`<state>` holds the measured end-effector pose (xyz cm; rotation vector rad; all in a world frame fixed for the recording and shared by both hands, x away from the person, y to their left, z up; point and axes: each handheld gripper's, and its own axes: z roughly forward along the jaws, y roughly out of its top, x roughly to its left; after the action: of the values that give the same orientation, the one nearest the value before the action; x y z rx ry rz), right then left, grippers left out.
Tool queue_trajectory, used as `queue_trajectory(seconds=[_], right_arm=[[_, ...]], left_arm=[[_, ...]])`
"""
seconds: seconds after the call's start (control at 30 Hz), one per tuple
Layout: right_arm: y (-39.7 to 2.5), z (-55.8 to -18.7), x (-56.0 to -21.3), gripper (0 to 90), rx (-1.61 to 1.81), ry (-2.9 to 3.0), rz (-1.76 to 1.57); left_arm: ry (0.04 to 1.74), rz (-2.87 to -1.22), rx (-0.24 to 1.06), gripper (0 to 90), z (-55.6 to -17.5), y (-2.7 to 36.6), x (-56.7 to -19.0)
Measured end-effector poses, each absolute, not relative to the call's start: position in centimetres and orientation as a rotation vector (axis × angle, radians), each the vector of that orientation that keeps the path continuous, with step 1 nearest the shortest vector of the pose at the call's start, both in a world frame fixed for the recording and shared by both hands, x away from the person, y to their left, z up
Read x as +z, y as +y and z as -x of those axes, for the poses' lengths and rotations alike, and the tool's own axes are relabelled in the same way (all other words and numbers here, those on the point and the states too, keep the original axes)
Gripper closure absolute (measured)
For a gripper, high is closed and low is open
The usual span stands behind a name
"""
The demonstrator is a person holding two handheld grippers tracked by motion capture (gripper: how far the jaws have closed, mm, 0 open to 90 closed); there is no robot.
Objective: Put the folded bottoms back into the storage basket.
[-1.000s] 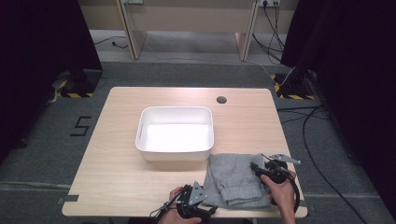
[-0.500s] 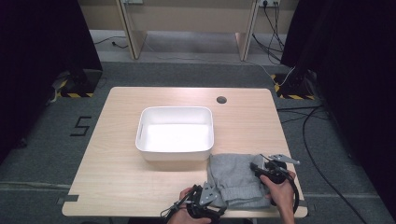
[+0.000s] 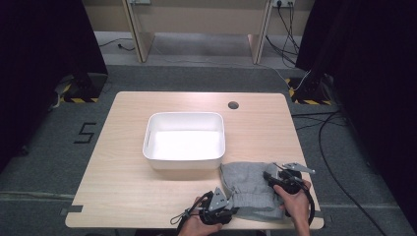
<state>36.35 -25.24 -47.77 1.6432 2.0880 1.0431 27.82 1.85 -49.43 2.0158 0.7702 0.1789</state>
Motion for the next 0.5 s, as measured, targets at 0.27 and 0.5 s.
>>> queue_trajectory(seconds=[0.27,0.5], right_arm=[[-25.1,-36.1,-47.0,63.6,1.03,2.104,-1.559],[-25.5,-35.6,-45.5,67.6,1.092,2.067,-1.514]], left_arm=[[0.766,-2.002,0.124,68.7,-28.3,2.1,-49.1],[0.738,-1.973,0.138,70.6,-29.0,2.3,-47.9]])
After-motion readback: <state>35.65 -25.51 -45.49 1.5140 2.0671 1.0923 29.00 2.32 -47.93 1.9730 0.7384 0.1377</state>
